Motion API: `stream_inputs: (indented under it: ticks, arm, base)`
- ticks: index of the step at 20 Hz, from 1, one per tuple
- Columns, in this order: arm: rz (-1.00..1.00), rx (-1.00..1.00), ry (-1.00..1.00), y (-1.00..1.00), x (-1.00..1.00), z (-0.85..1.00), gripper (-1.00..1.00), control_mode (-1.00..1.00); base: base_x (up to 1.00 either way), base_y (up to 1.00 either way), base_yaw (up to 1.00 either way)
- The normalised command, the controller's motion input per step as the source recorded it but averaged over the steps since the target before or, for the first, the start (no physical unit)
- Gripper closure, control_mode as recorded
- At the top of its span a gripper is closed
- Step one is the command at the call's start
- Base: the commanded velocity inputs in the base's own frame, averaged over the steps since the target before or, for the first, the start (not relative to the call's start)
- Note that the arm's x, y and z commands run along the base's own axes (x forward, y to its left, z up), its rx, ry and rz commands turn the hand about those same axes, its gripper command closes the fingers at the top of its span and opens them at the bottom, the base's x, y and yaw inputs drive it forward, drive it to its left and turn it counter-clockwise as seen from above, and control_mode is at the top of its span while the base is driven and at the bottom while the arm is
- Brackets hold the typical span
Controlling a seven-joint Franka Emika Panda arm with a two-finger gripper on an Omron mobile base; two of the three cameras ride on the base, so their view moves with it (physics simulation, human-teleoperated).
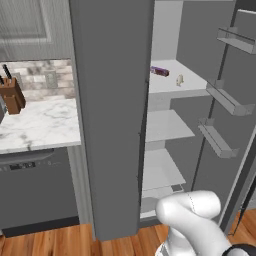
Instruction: Pick up the frozen fish from the freezer, place it on any shelf in the fridge, and close the fridge and freezer doors when done.
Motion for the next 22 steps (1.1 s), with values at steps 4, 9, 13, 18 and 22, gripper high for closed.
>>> stream_inputs:
  ticks: [4, 9, 13, 18, 22]
  arm:
    - [0.07, 0.0, -0.05, -0.99, 0.93, -0.7, -1.0, -1.0]
    - [0.03, 0.0, -0.13, -0.75, 0.8, -0.75, -1.0, -1.0]
    - [0.0, 0.0, -0.05, -0.36, 0.65, -0.47, -1.0, -1.0]
    - [0.0, 0.0, 0.02, -0.25, 0.63, -0.01, -1.0, -1.0]
    - [0.09, 0.0, 0.0, -0.78, 0.23, -0.12, -1.0, -1.0]
  base:
    - [0.0, 0.0, 0.0]
    - [0.0, 0.0, 0.0]
    - [0.0, 0.0, 0.0]
    - [0.0, 0.0, 0.0]
    - [0.0, 0.0, 0.0]
